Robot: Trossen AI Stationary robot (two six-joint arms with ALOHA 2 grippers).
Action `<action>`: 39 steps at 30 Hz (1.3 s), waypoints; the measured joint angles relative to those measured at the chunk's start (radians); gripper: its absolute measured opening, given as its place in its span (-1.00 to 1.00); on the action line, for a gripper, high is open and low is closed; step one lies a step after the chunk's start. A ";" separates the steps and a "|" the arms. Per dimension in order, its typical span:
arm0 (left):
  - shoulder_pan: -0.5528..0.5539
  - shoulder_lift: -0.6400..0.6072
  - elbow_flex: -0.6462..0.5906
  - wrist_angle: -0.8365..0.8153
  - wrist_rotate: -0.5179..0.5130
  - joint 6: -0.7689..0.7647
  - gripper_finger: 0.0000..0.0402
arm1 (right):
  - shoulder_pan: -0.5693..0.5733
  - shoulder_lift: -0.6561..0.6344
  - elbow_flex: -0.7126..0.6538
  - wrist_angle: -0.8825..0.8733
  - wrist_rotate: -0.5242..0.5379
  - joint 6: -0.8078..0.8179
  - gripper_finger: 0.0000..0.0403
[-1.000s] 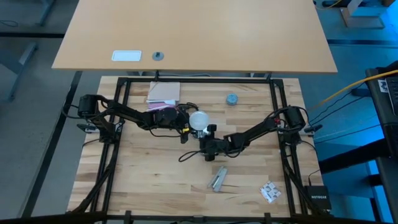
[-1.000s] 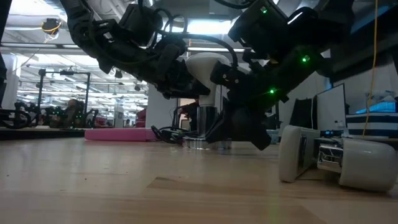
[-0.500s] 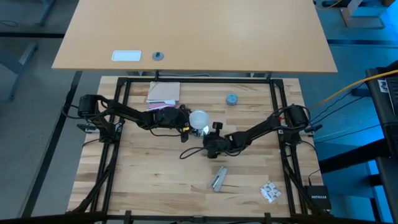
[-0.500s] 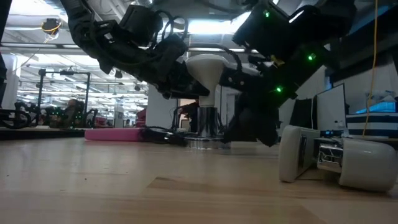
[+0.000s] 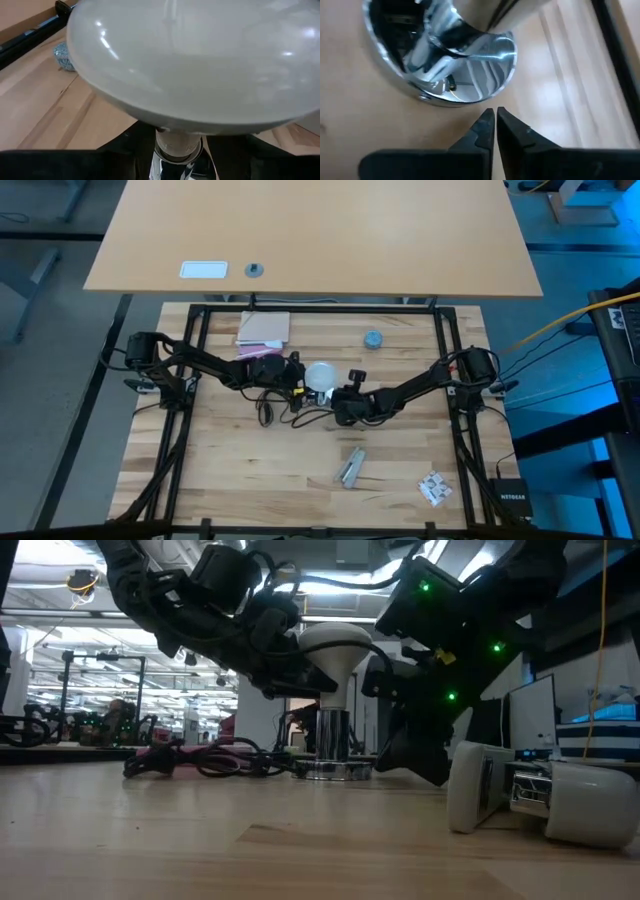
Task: Screw lightbulb
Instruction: Insert light bulb into the lamp
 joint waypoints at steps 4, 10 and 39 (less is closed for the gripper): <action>0.000 0.000 0.000 0.000 -0.003 0.002 -0.24 | 0.000 0.000 0.030 -0.031 -0.074 -0.007 -0.97; 0.000 0.000 0.000 0.000 -0.003 0.003 -0.24 | 0.001 -0.001 0.143 -0.220 -0.150 -0.060 -0.90; 0.003 0.000 0.000 0.001 -0.011 0.004 -0.24 | 0.260 -0.257 0.290 -1.246 -0.005 0.366 -0.89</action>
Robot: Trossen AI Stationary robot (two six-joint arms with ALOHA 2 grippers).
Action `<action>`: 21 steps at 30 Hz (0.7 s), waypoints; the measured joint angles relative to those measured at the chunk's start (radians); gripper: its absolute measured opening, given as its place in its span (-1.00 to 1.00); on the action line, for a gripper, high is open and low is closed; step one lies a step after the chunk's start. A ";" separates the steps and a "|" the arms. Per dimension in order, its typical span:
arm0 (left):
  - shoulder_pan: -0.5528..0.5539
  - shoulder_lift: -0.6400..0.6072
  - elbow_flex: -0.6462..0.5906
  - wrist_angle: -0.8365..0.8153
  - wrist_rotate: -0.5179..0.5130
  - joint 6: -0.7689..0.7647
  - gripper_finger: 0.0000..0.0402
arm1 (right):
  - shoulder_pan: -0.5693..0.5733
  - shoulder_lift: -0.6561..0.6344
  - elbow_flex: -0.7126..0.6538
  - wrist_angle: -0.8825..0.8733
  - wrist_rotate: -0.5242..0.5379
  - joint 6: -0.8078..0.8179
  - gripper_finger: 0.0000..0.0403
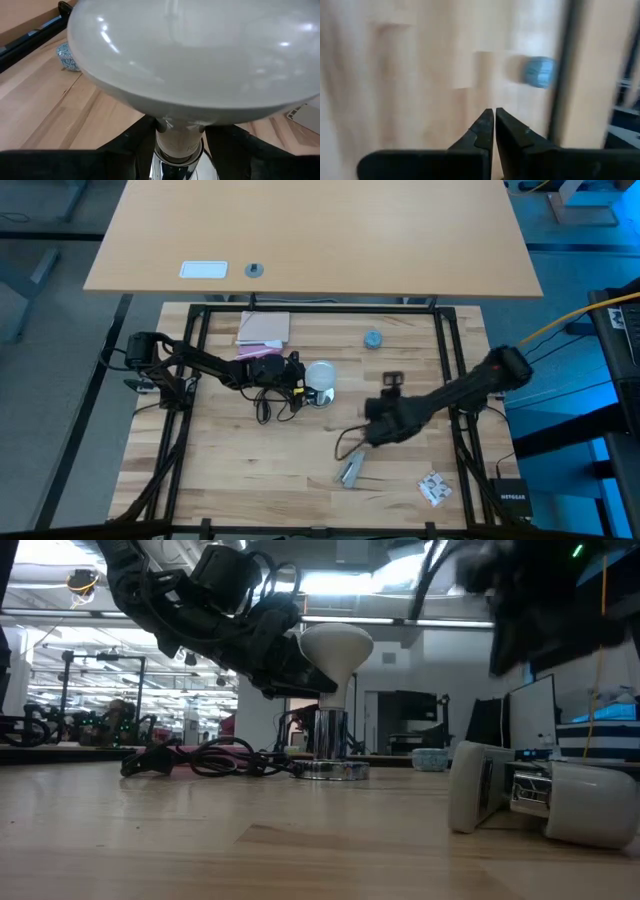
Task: Screw lightbulb
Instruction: Insert light bulb into the lamp
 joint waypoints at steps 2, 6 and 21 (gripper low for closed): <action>0.000 0.000 0.000 0.000 0.000 0.000 -0.24 | 0.038 -0.065 -0.001 -0.047 0.084 0.066 -0.89; 0.000 0.000 0.000 0.000 0.000 0.000 -0.24 | 0.113 -0.193 -0.059 -0.012 0.321 0.165 -0.89; 0.000 0.000 0.000 0.000 0.000 0.000 -0.24 | 0.121 -0.228 -0.450 0.763 0.387 0.179 -0.89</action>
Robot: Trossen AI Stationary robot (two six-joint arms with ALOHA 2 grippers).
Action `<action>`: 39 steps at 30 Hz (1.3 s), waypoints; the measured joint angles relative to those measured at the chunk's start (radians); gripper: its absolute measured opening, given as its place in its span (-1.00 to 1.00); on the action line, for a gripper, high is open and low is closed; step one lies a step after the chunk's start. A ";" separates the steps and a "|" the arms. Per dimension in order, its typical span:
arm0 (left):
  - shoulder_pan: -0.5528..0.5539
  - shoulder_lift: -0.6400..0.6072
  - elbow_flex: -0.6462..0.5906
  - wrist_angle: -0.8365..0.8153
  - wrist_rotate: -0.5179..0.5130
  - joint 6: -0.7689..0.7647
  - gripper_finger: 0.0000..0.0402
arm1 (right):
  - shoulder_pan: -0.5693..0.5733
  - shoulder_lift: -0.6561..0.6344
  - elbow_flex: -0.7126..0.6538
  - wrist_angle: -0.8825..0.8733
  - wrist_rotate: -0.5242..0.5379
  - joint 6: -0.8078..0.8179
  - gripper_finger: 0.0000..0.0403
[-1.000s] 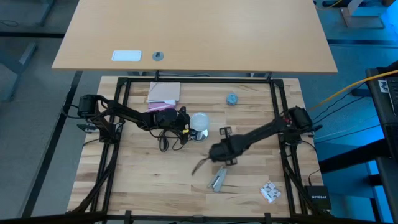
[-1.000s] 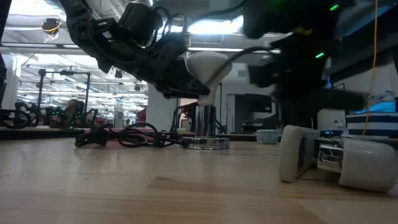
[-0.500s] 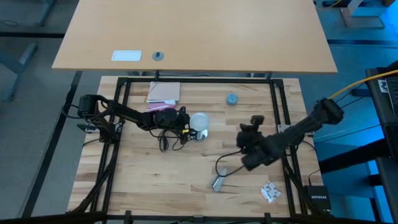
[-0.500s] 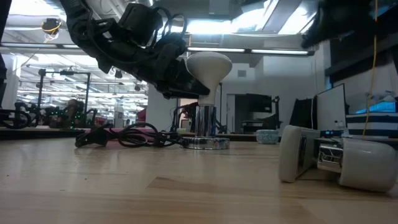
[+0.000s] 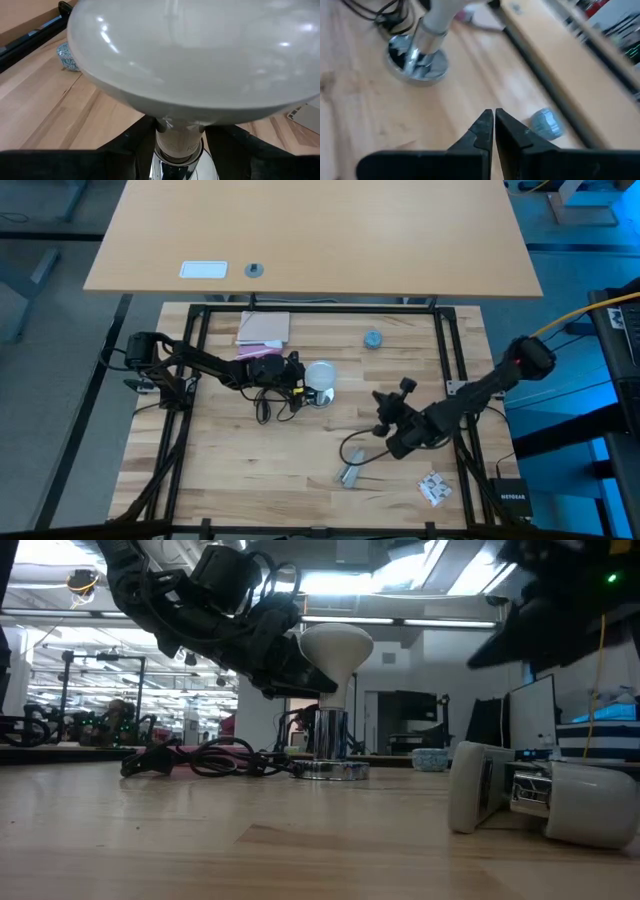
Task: Screw lightbulb
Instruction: Insert light bulb into the lamp
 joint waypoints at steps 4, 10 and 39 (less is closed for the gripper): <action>0.000 0.000 0.000 0.000 0.000 0.000 -0.24 | -0.047 0.049 -0.002 0.088 -0.113 -0.002 -0.89; 0.000 0.000 0.000 0.000 0.000 0.004 -0.24 | -0.134 0.129 -0.002 0.229 -0.246 -0.015 -0.70; 0.000 0.000 0.000 0.003 0.000 0.033 -0.24 | -0.285 0.549 0.162 0.889 -0.473 -0.632 -0.37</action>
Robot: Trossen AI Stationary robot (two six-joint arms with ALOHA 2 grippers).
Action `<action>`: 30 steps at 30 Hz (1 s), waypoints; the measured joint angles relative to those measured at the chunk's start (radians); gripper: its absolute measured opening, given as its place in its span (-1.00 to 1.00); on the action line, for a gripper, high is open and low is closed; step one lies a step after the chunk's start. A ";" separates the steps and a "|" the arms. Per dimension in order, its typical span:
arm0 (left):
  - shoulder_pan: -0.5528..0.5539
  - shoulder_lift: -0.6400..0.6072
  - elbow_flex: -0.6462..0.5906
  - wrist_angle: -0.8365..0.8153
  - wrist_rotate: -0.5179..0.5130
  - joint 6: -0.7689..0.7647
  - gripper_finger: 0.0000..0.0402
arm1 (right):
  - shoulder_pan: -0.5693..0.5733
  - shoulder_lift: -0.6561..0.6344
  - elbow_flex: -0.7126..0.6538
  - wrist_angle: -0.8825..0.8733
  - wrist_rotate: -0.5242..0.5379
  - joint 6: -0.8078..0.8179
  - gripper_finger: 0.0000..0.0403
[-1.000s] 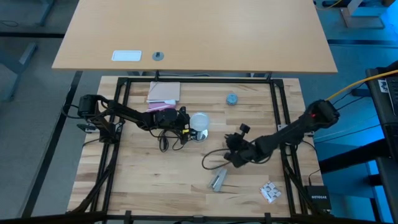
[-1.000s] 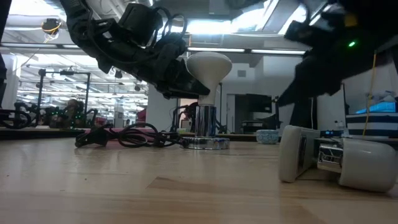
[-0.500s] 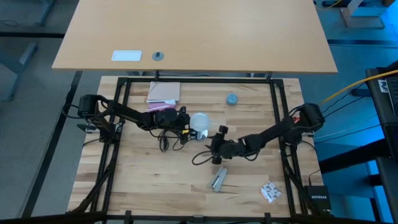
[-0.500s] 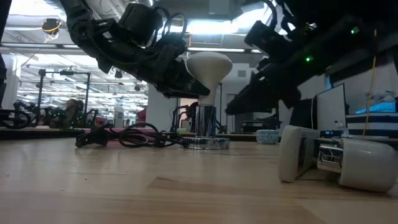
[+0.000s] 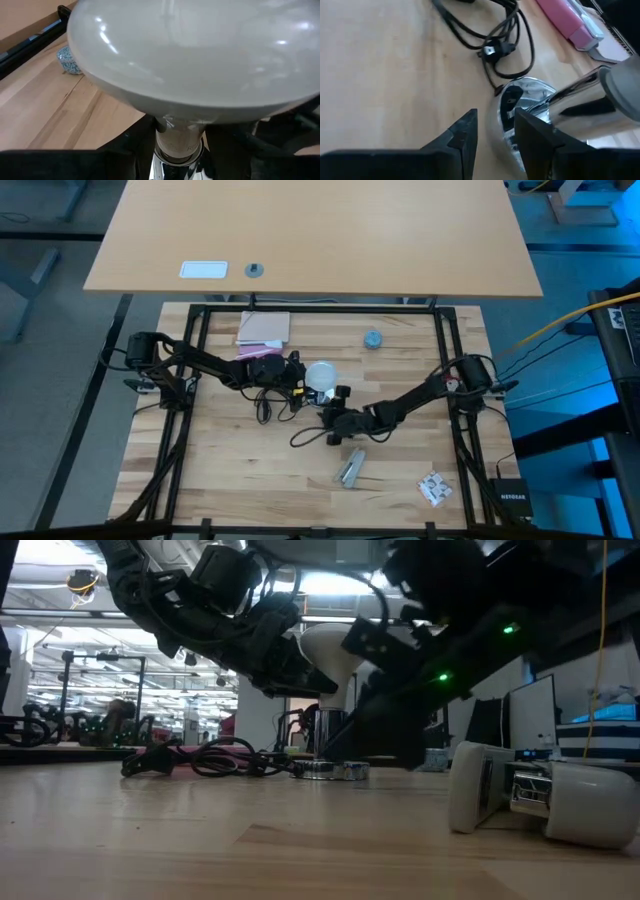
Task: Screw lightbulb
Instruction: Insert light bulb into the lamp
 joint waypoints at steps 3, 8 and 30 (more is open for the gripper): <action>0.000 0.000 0.000 0.000 0.000 -0.002 -0.24 | -0.024 0.015 0.008 0.000 -0.022 0.000 -0.37; 0.000 0.000 0.000 0.000 0.000 -0.005 -0.24 | -0.051 0.016 0.008 -0.047 -0.042 0.006 -0.38; 0.001 0.000 0.000 -0.002 -0.010 -0.006 -0.24 | -0.047 0.010 0.011 -0.254 0.034 0.164 -0.61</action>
